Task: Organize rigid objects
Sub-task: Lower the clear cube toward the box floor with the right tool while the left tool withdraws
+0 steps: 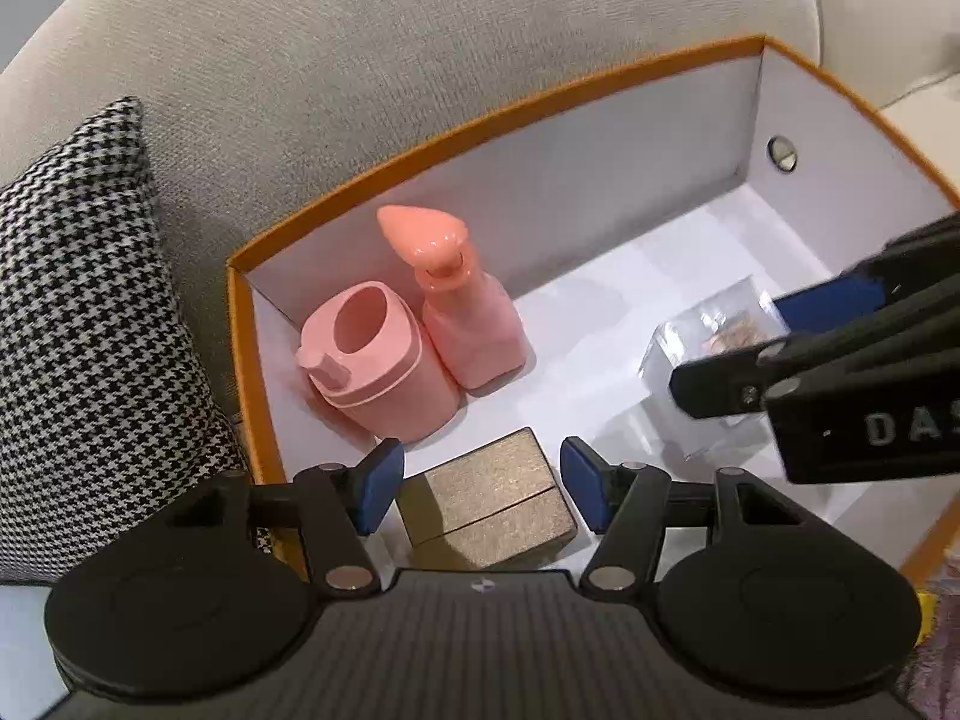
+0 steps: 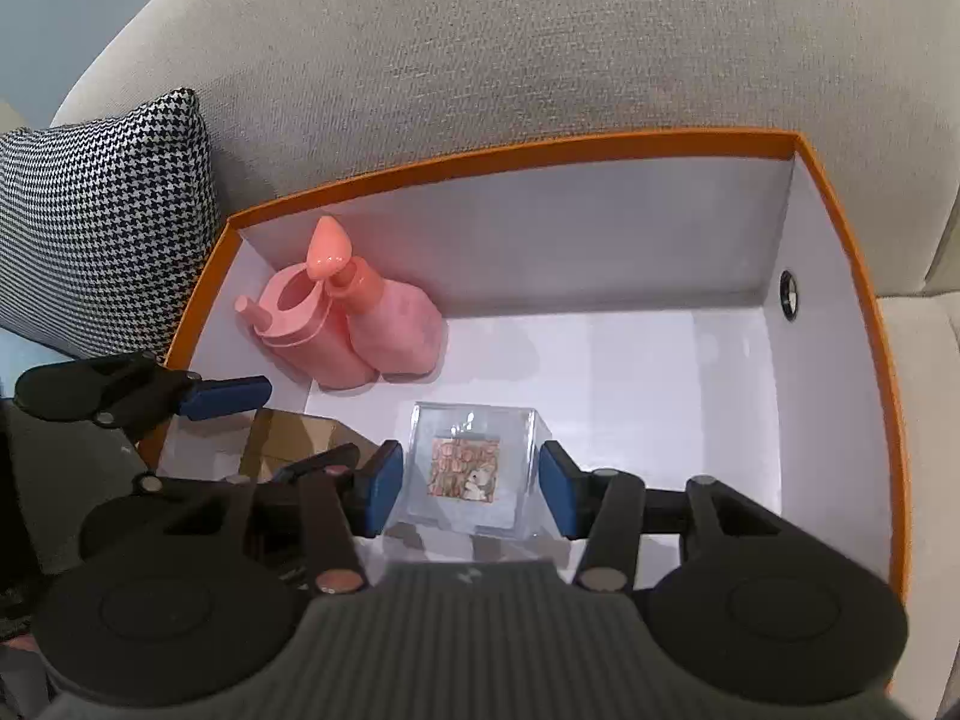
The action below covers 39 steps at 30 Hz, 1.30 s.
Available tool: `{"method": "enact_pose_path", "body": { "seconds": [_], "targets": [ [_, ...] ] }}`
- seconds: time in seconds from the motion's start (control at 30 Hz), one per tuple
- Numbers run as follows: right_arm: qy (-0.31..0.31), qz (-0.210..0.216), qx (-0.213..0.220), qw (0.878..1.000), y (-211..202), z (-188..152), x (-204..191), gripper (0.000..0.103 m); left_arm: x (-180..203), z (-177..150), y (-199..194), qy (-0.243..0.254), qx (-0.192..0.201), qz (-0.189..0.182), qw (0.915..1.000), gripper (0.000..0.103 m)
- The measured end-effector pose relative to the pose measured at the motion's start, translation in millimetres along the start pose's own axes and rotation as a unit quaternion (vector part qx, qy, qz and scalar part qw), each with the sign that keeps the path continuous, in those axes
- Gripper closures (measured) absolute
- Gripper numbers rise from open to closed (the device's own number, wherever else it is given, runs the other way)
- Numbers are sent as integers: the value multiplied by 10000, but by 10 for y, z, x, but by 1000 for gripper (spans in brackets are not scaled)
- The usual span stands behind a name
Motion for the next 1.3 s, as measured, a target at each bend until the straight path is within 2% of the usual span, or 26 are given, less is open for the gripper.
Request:
{"method": "enact_pose_path", "body": {
  "seconds": [0.2,0.33,0.43,0.5,0.53,0.6,0.7,0.93,1.13,1.3],
  "targets": [
    [124,180,-144,9997,-1,-66,-59,52,-276,-6,-518,-366,627,-259,9970,32],
    [179,254,-261,9992,60,-107,-146,52,-465,-57,-812,-775,944,-211,9923,29],
    [236,394,-383,9982,94,-152,-261,52,-578,-185,-844,-1113,790,-362,9900,34],
    [207,409,-414,9981,122,-166,-328,52,-581,-235,-811,-1325,672,-578,9872,47],
    [206,389,-423,9981,141,-161,-357,52,-575,-281,-786,-1425,619,-695,9854,50],
    [251,369,-431,9981,179,-149,-386,52,-561,-351,-753,-1548,535,-855,9828,65],
    [430,374,-460,9973,245,-131,-404,52,-549,-404,-731,-1549,557,-915,9821,74],
    [867,280,-397,9951,388,-41,-421,52,-595,-429,-768,-1661,623,-1078,9782,82],
    [697,194,-319,9969,398,59,-466,52,-615,-462,-814,-1728,679,-1165,9757,83],
    [592,136,-410,9973,278,-71,-428,52,-666,-551,-841,-1925,704,-1258,9706,83]
  ]
}}
Point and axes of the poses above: each gripper's, at about its wrist camera, not at the fingertips, and y roughly the way its jaws point, x to its right, z to its top, the point moved 10 cm from there along y, roughly the way its jaws point, and after that the axes turned 4 degrees about -y, right-handed, at the moved point
